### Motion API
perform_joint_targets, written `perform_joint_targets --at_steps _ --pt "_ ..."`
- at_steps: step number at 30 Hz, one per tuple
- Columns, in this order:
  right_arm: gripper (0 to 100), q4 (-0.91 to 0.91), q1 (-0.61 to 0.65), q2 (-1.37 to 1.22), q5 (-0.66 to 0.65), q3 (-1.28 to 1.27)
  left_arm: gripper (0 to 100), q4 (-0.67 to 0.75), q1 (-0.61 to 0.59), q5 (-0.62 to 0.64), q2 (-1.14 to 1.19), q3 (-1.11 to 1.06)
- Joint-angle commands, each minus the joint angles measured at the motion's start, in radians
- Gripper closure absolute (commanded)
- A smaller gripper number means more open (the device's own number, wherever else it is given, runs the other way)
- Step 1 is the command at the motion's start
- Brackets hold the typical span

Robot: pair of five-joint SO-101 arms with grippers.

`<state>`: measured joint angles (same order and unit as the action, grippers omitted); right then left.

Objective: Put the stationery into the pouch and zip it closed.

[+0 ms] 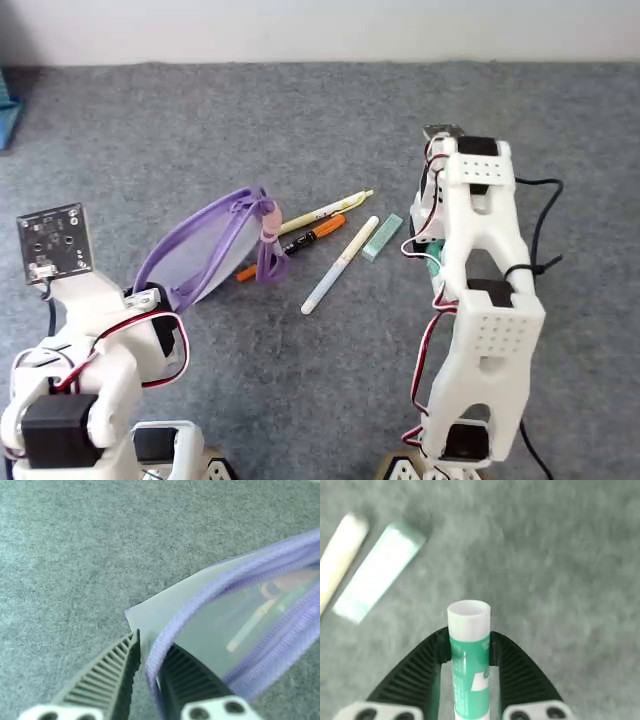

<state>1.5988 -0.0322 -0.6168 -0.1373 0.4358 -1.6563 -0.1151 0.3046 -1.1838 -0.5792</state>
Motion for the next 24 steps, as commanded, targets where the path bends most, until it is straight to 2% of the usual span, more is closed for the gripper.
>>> perform_joint_targets --at_steps 1,5,12,18,24 --pt "99.1 0.099 0.005 0.162 -0.011 0.049 99 0.003 -0.006 0.011 0.011 0.004" --pt "99.1 0.200 0.038 0.282 -0.011 0.037 99 0.003 -0.006 0.011 0.011 0.004" --pt "99.1 0.197 0.110 0.644 -0.012 -0.206 99 0.003 -0.006 0.011 0.017 0.004" --pt "99.1 0.193 0.286 1.010 0.015 -0.319 99 0.005 -0.006 0.011 0.017 0.008" --pt "99.1 0.186 0.549 1.239 0.201 -0.316 99 0.040 -0.006 0.011 0.018 0.004"
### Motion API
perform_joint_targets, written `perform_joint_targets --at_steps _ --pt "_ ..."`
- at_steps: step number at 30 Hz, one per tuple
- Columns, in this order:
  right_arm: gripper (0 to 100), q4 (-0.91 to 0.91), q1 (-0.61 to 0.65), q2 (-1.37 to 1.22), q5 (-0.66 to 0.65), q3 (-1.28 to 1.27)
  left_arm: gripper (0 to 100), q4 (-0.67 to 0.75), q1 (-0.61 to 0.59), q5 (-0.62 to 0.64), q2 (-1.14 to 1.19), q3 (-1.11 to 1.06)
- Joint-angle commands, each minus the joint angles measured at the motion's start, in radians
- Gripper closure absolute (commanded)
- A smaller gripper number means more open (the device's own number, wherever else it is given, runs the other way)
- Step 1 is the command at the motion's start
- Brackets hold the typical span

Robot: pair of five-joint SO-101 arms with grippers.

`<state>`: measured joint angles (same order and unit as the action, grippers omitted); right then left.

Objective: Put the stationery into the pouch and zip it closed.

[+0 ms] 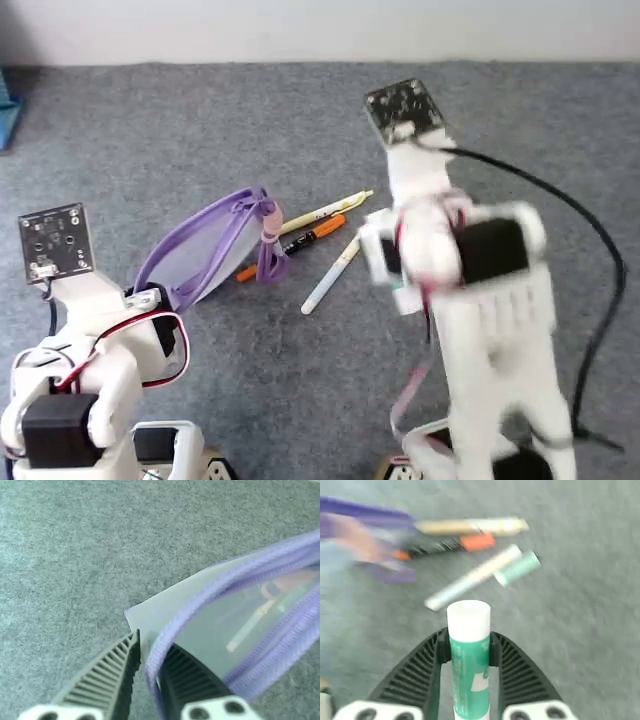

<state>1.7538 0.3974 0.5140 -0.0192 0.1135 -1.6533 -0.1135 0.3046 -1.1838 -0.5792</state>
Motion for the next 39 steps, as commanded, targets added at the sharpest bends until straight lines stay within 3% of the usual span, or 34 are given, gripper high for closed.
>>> perform_joint_targets --at_steps 1,4,9,20,27,39 --pt "99.1 0.027 0.170 0.133 0.120 0.006 99 0.043 -0.008 0.011 0.018 0.004" --pt "99.1 -0.056 0.300 0.200 0.206 0.006 99 0.044 -0.008 0.011 0.018 0.004" --pt "99.1 -0.374 0.475 0.263 0.245 -0.048 99 0.037 -0.008 0.011 0.018 0.004" --pt "99.1 -1.035 0.515 0.262 0.239 -0.353 99 0.034 -0.008 0.012 0.018 0.004" --pt "99.1 -1.225 0.575 0.260 0.198 -0.497 99 0.035 -0.008 0.012 0.018 0.004" --pt "99.0 -1.310 0.556 0.124 0.198 -0.512 99 0.041 -0.008 0.012 0.018 0.004"
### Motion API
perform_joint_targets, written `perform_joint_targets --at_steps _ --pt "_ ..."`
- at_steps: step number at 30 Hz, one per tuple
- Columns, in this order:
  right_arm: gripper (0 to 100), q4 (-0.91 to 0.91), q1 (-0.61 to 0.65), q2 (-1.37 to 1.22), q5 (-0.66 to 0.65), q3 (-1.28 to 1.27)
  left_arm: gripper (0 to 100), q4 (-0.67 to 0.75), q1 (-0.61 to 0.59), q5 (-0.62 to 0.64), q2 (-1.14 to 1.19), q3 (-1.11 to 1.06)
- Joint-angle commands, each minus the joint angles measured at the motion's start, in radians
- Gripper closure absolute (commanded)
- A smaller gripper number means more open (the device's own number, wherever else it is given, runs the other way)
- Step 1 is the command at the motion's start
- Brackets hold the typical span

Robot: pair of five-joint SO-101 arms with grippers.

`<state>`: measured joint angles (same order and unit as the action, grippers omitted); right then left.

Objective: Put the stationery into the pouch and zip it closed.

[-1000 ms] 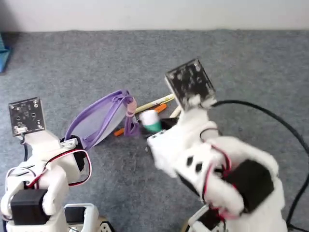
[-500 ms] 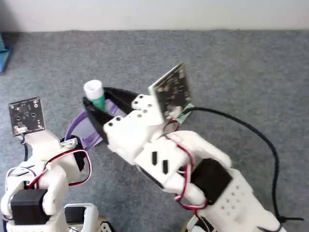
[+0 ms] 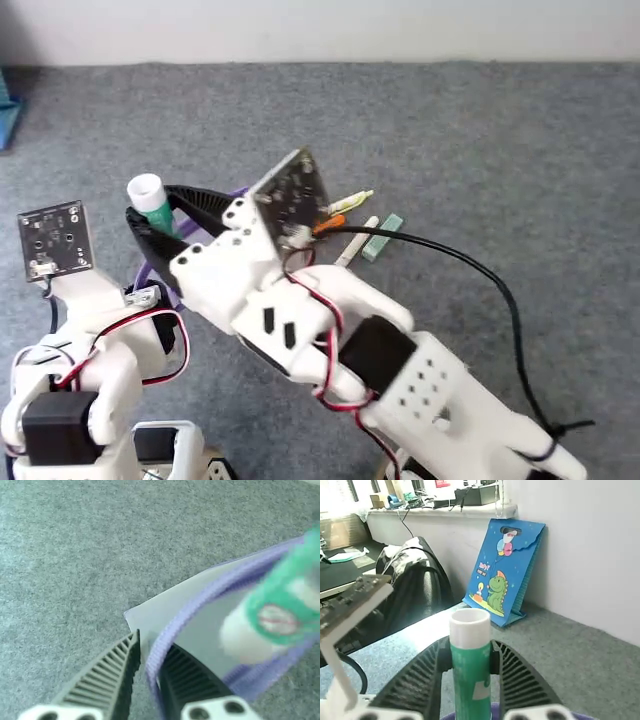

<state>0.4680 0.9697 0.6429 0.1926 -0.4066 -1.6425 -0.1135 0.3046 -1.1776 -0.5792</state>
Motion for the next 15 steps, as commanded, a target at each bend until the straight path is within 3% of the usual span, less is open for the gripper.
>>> perform_joint_targets --at_steps 1,4,9,15 --pt "98.9 -0.012 -0.024 -0.005 -0.014 0.008 99 0.031 -0.008 0.012 0.012 0.004" --pt "96.6 0.073 -0.028 -0.004 -0.014 0.008 99 0.031 -0.008 0.012 0.012 0.004" --pt "82.0 0.171 -0.024 -0.002 -0.008 0.012 99 0.031 -0.008 0.012 0.012 0.004" --pt "86.3 0.173 -0.025 0.044 -0.008 0.014 99 0.032 -0.008 0.012 0.012 0.004"
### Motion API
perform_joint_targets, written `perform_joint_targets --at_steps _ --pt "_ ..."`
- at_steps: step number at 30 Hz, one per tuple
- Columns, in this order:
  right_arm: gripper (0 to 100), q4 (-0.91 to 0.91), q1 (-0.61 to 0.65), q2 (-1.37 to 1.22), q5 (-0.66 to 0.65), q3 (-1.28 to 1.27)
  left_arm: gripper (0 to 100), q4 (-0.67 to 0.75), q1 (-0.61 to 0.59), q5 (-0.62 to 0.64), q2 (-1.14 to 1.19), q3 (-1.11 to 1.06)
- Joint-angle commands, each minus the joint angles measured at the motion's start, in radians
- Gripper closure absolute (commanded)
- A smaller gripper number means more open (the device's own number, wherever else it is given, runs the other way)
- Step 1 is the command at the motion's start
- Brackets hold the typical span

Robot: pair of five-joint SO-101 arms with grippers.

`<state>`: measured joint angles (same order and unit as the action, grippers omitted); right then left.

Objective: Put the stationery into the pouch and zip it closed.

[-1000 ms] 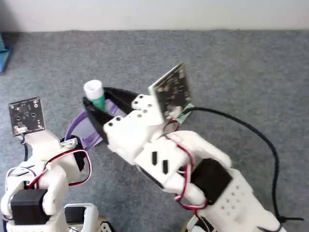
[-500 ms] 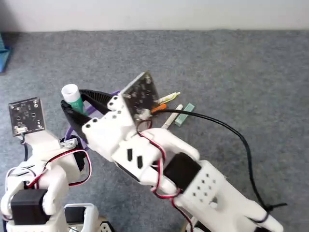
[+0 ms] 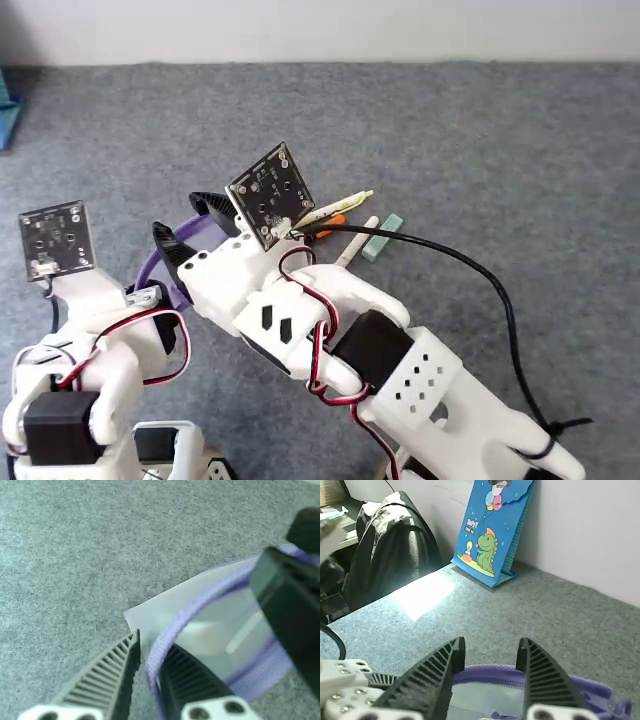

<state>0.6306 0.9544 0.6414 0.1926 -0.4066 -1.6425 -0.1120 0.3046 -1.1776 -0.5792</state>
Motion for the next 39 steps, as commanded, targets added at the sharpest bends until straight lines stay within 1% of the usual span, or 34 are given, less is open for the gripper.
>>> perform_joint_targets --at_steps 1,3,6,8,11,13,16,18,21,24,28,35,37,39 --pt "87.4 0.015 -0.012 0.061 -0.008 0.014 99 0.032 -0.009 0.012 0.012 0.004" --pt "89.1 0.031 -0.028 0.099 -0.009 0.012 99 0.032 -0.009 0.012 0.012 0.004" --pt "91.3 0.096 -0.096 0.151 -0.009 0.012 99 0.032 -0.009 0.012 0.012 0.004" --pt "92.4 0.168 -0.183 0.173 0.005 0.012 99 0.032 -0.009 0.012 0.012 0.004" --pt "92.8 0.282 -0.346 0.180 0.115 0.012 99 0.032 -0.009 0.012 0.012 0.004" --pt "92.7 0.364 -0.447 0.170 0.166 0.008 99 0.032 -0.009 0.012 0.012 0.004" --pt "92.7 0.479 -0.555 0.079 0.170 0.008 99 0.032 -0.009 0.012 0.009 0.004" --pt "92.6 0.521 -0.619 -0.004 0.176 0.009 99 0.032 -0.009 0.012 0.008 0.004" --pt "92.5 0.527 -0.700 -0.142 0.253 0.018 99 0.032 -0.009 0.012 0.008 0.004" --pt "92.5 0.538 -0.723 -0.292 0.275 0.064 99 0.028 -0.009 0.012 0.008 0.004" --pt "92.4 0.538 -0.719 -0.478 0.318 0.181 99 0.028 -0.009 0.012 0.011 0.004" --pt "92.4 0.539 -0.737 -0.779 0.319 0.416 99 0.028 -0.009 0.012 0.011 0.004" --pt "90.0 0.539 -0.750 -0.851 0.319 0.474 99 0.028 -0.009 0.012 0.011 0.004" --pt "83.8 0.567 -0.753 -0.915 0.318 0.532 99 0.028 -0.009 0.012 0.011 0.004"
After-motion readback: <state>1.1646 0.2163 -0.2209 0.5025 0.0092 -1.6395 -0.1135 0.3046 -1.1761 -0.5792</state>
